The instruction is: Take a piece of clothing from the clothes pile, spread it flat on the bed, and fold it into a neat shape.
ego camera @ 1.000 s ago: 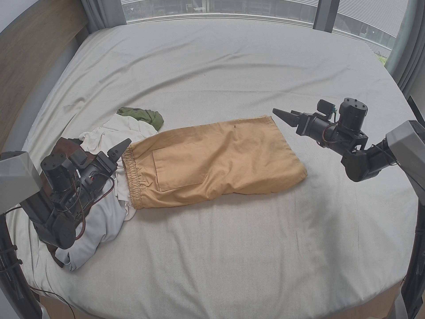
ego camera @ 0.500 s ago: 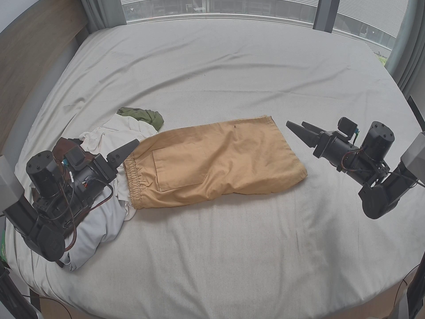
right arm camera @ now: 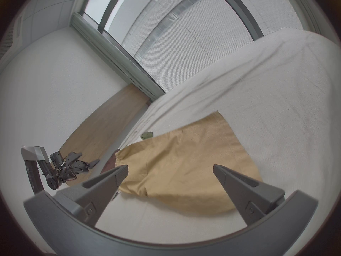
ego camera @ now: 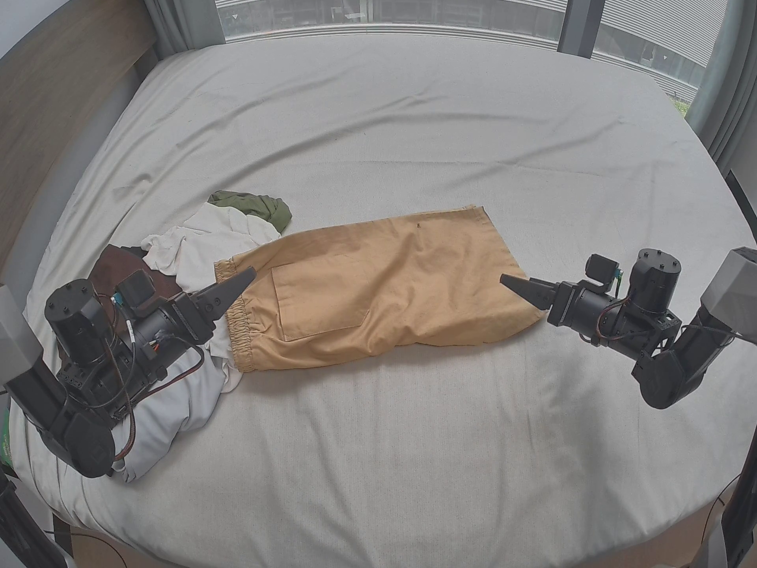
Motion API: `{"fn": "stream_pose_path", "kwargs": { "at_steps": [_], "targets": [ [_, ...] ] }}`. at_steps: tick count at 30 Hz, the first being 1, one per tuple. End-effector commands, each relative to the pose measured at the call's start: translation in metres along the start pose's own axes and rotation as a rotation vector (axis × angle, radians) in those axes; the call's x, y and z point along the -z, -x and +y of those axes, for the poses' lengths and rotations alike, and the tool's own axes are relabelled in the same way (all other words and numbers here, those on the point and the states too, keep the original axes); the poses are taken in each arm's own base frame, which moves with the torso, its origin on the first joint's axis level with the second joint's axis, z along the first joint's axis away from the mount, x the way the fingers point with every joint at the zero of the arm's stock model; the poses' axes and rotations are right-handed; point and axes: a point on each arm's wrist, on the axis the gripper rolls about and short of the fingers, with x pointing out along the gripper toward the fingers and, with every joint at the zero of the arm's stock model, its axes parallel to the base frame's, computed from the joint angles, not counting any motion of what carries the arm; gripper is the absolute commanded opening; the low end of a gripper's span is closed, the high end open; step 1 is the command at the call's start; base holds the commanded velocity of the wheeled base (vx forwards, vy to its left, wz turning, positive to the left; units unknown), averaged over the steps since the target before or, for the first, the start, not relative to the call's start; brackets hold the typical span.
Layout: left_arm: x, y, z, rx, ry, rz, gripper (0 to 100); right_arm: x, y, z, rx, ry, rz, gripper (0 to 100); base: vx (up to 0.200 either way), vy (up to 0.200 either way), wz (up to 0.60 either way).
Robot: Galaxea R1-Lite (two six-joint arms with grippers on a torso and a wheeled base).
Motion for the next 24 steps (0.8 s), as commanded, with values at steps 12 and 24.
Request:
{"fn": "stream_pose_path", "kwargs": {
  "at_steps": [12, 24],
  "targets": [
    [0.004, 0.001, 0.002, -0.008, 0.009, 0.016, 100, 0.029, 0.011, -0.022, 0.138, -0.131, 0.187, 100, 0.000, 0.000, 0.00],
    [0.008, 0.000, 0.004, -0.016, 0.014, 0.031, 100, 0.054, -0.021, -0.038, 0.224, -0.150, 0.187, 100, 0.000, 0.000, 0.00]
  ]
}}
